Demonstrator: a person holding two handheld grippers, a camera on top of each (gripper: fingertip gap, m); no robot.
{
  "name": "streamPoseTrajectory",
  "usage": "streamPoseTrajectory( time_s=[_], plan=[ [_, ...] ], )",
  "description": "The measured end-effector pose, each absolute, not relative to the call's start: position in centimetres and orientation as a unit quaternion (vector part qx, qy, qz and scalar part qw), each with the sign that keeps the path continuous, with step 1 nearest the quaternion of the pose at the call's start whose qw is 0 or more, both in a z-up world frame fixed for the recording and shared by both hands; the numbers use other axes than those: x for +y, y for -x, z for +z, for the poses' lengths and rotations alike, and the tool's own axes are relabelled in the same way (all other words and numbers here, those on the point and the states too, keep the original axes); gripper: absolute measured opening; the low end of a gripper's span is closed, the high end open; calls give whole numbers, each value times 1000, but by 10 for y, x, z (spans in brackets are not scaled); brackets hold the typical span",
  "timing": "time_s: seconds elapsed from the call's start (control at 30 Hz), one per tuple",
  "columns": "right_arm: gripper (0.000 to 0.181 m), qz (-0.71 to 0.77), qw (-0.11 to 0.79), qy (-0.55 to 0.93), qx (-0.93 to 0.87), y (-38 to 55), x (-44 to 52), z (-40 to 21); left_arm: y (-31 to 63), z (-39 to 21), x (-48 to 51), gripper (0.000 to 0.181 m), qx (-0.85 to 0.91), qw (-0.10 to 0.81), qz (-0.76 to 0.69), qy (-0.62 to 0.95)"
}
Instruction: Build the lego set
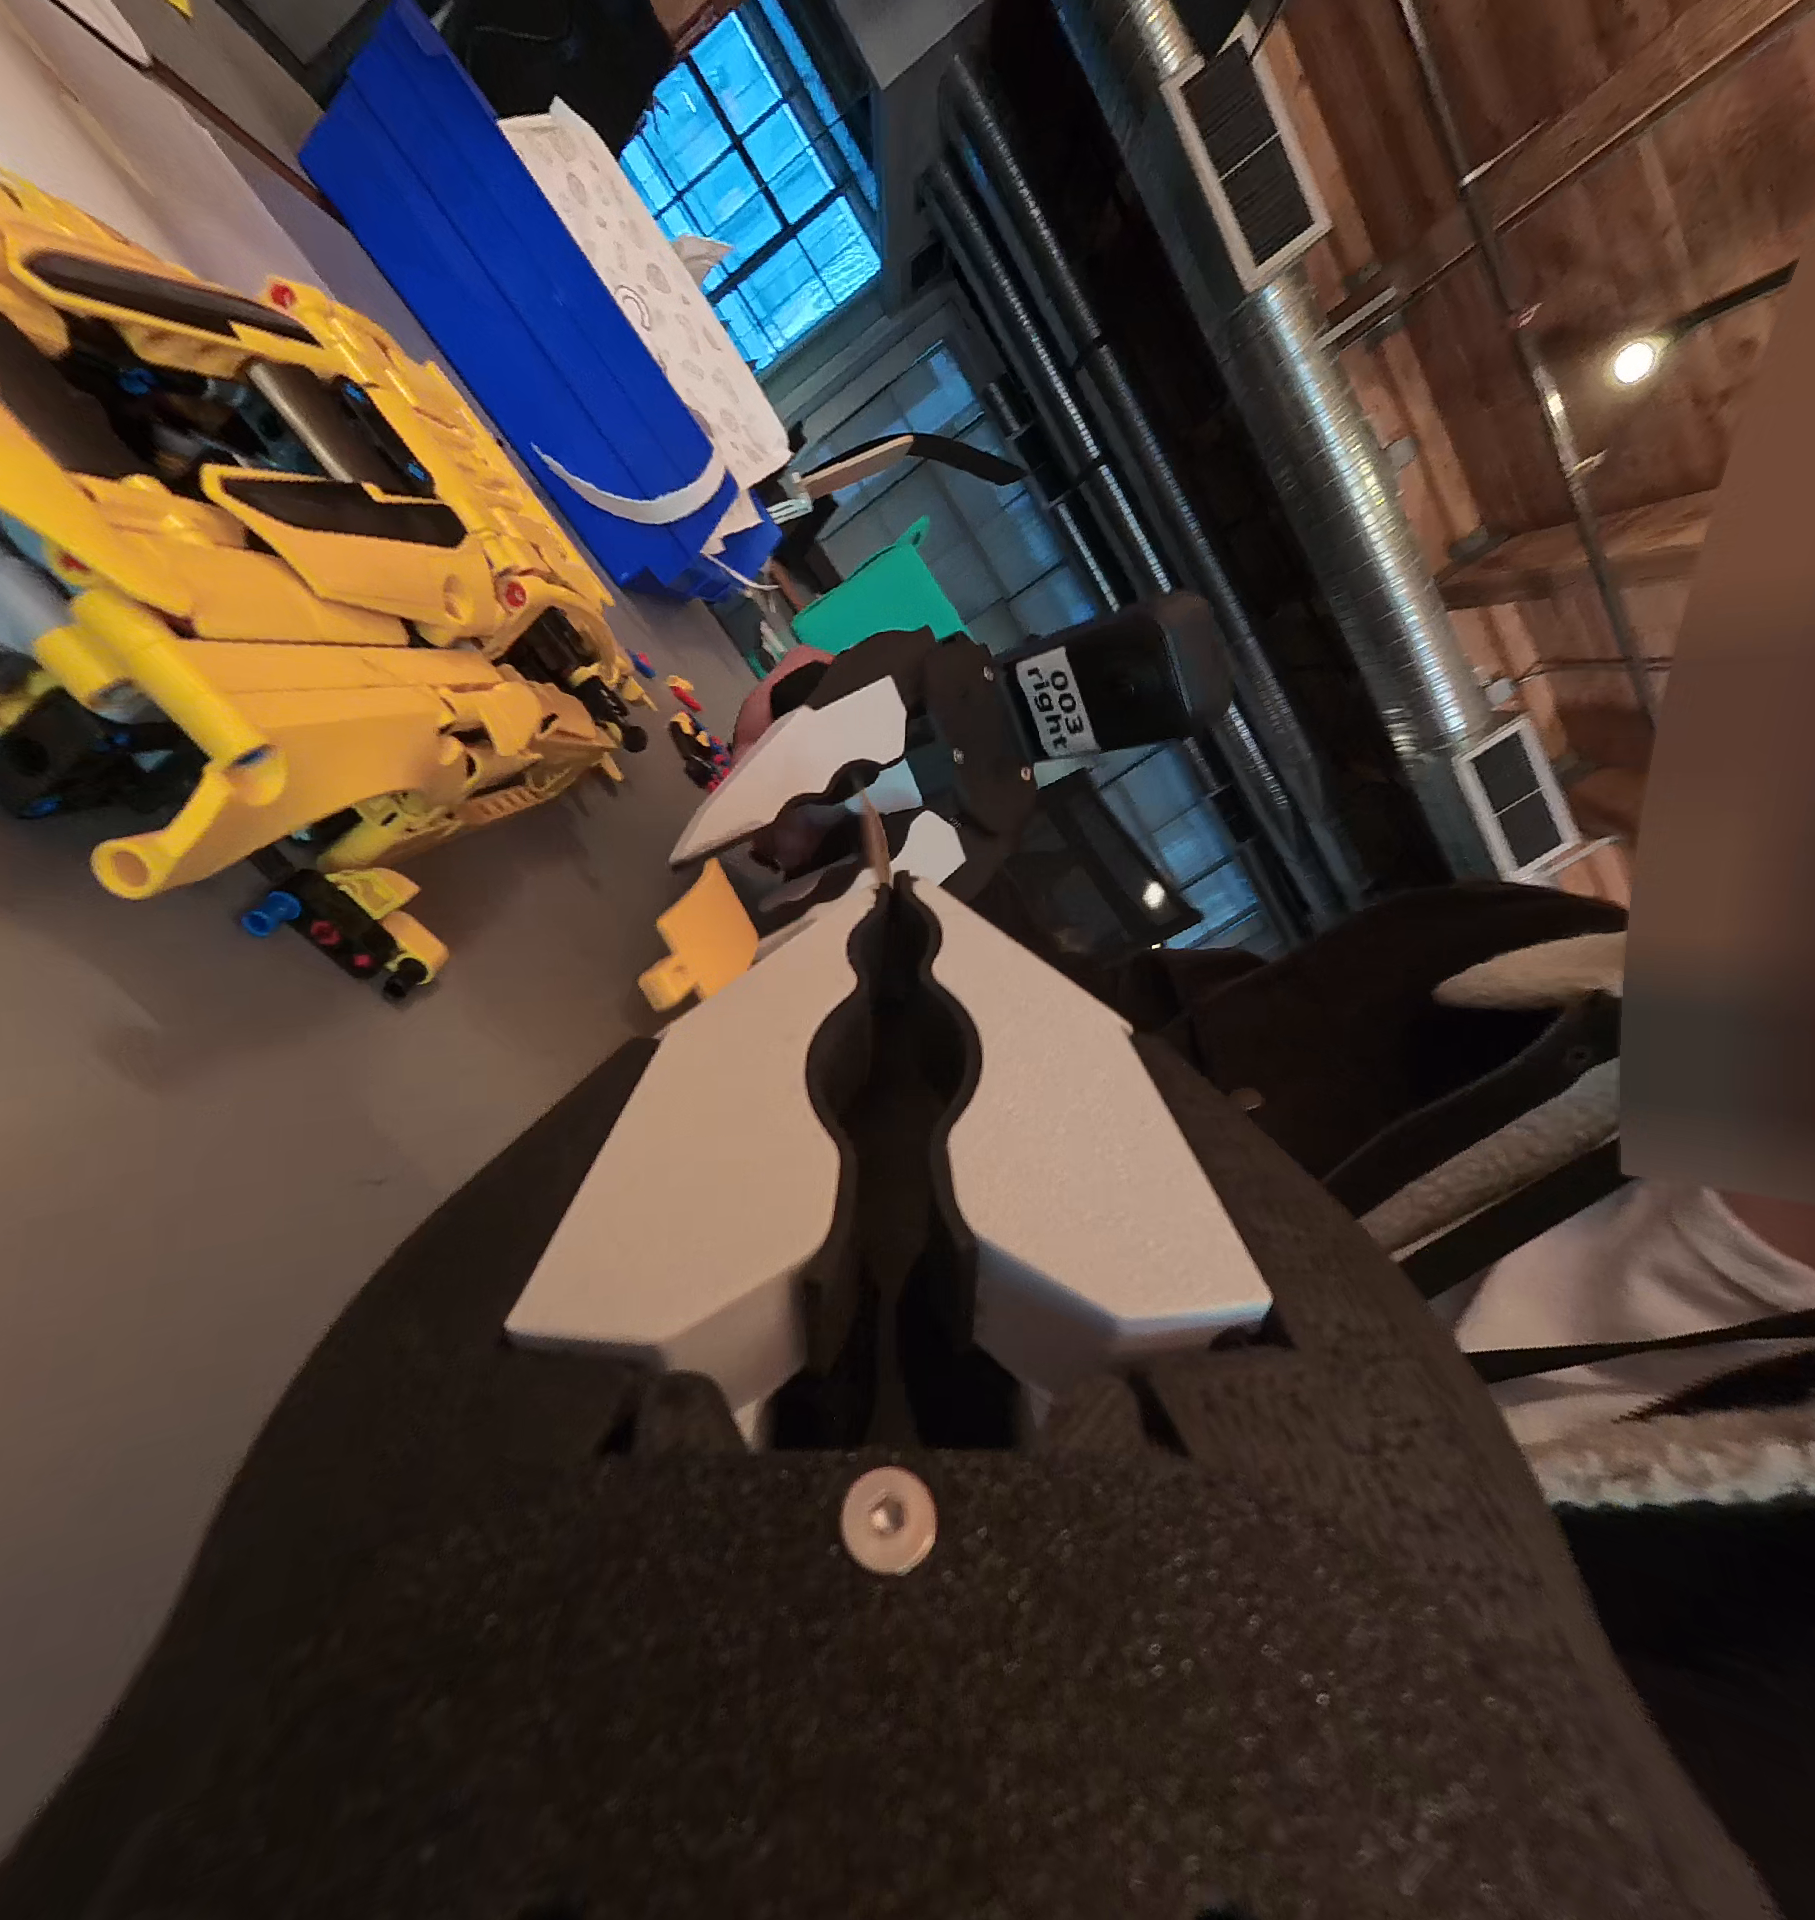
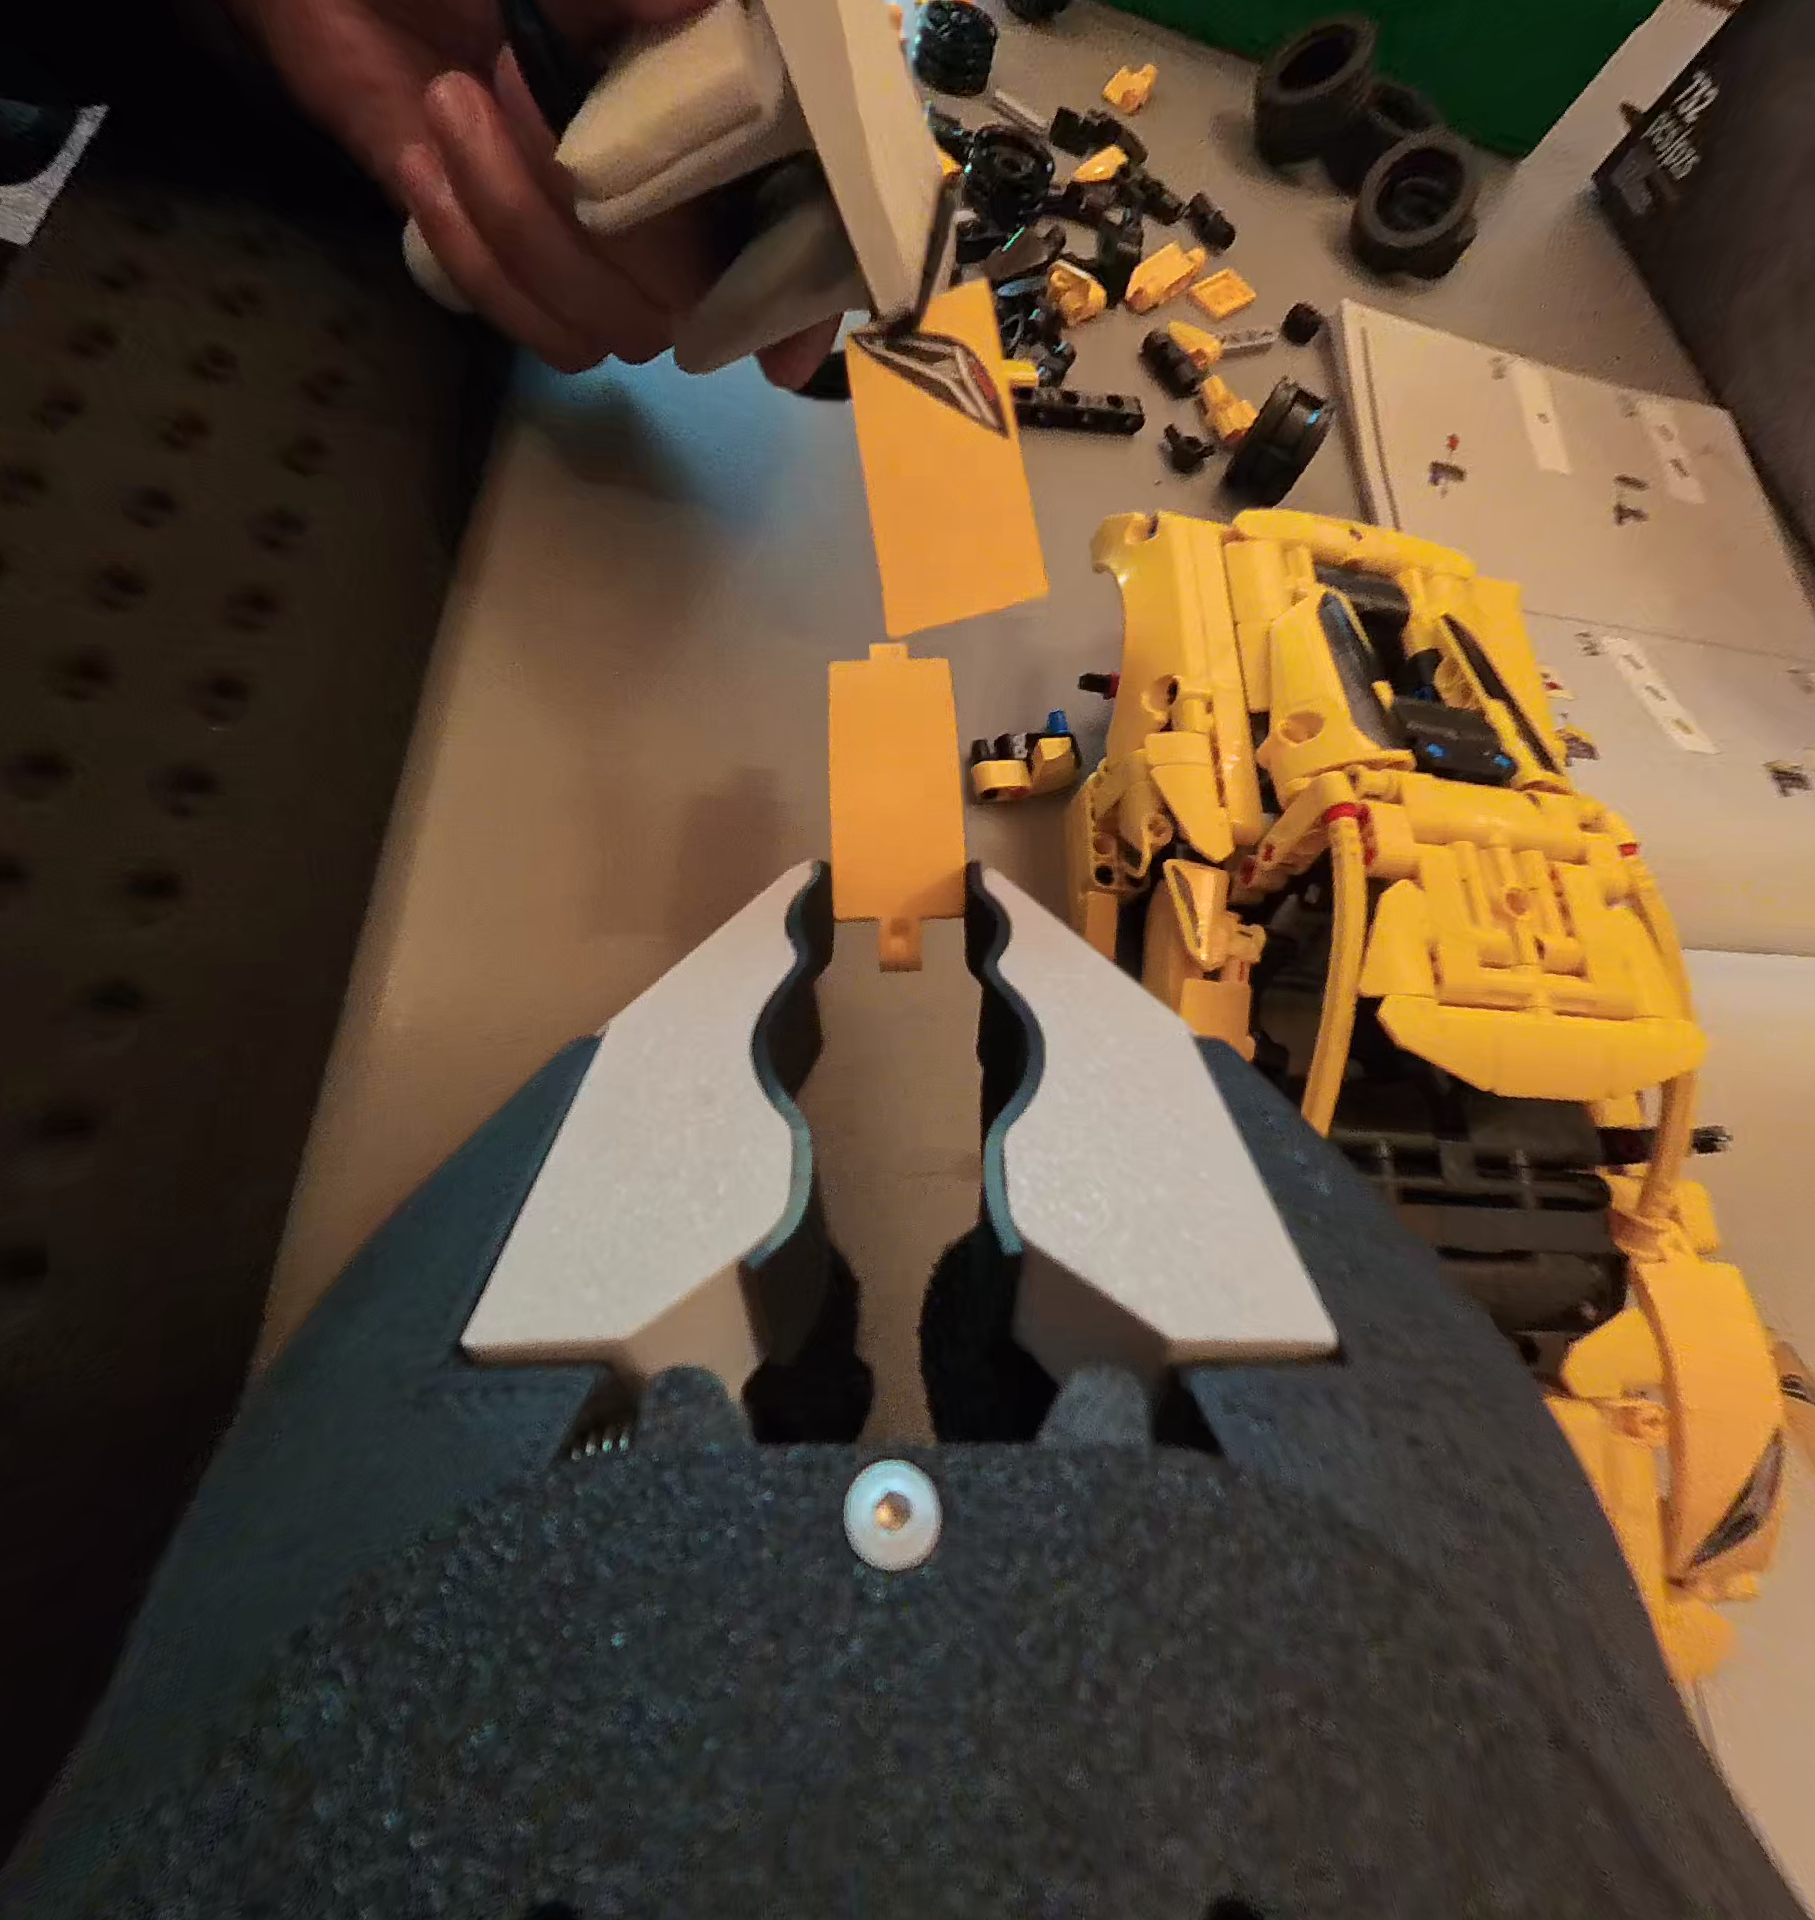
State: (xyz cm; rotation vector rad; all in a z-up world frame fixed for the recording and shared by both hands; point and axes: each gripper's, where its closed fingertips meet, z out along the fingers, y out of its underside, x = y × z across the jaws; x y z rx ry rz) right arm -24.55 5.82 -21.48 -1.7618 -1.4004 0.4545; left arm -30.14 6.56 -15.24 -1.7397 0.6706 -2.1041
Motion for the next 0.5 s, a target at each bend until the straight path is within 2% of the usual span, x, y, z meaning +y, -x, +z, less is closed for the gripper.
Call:
streamPoseTrajectory(
  time_s=[0.1, 0.37, 0.5],
  plan=[
    [24, 169, 413, 700, -558, 246, 59, -214, 298, -152, 64, 0, 222, 149, -749, 607],
    [24, 198, 337, 725, -567, 243, 48, -244, 289, -160, 59, 0, 215, 116, -746, 619],
    [24, 181, 366, 717, -565, 245, 53, -236, 286, -167, 61, 0, 206, 103, -738, 634]
  ],
)
